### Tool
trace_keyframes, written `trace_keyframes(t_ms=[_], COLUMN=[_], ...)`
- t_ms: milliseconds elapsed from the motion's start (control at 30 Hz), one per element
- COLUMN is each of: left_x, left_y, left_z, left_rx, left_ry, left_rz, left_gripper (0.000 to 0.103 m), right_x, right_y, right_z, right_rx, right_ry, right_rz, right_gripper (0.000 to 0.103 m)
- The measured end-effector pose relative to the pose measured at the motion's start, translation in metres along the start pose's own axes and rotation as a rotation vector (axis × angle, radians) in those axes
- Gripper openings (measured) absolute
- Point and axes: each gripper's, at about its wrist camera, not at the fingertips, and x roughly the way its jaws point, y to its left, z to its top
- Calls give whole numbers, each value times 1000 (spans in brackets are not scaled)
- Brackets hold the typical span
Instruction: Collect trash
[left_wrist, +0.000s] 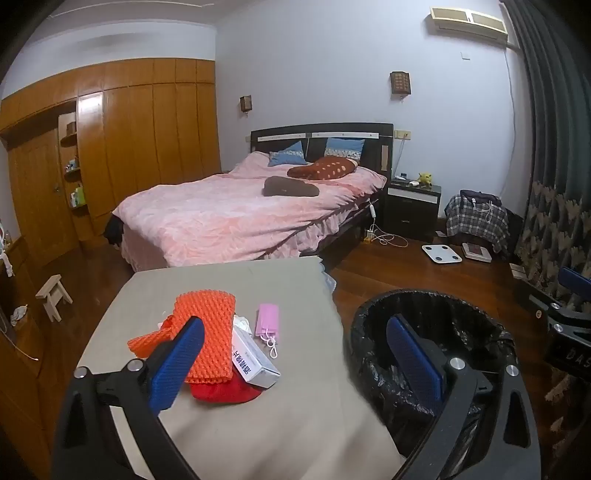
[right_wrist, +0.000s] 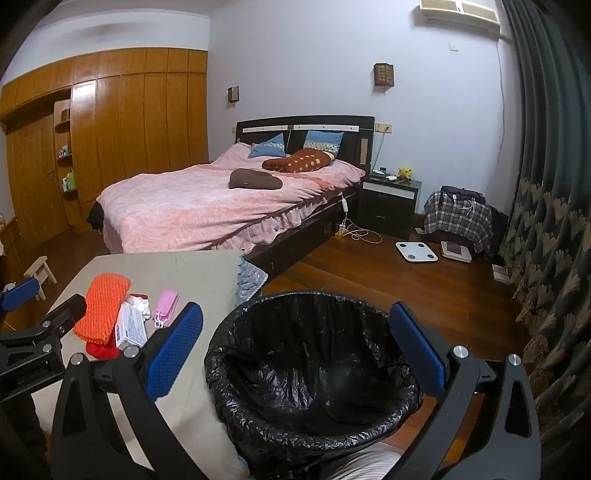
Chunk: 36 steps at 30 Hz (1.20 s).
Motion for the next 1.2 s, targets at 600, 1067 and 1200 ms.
trace_keyframes(t_ms=[600, 1067, 1200], left_x=[-1, 0, 0], left_y=[0, 0, 0], left_z=[0, 0, 0], left_rx=[1, 1, 3], left_ry=[-1, 0, 0], left_rz=[-4, -5, -6], left_gripper=[97, 97, 97], right_x=[1, 0, 0], right_y=[0, -2, -1], right_z=[0, 0, -1], right_rx=[3, 4, 3], right_ry=[1, 3, 4], right_rz=[1, -1, 0], right_gripper=[98, 98, 98])
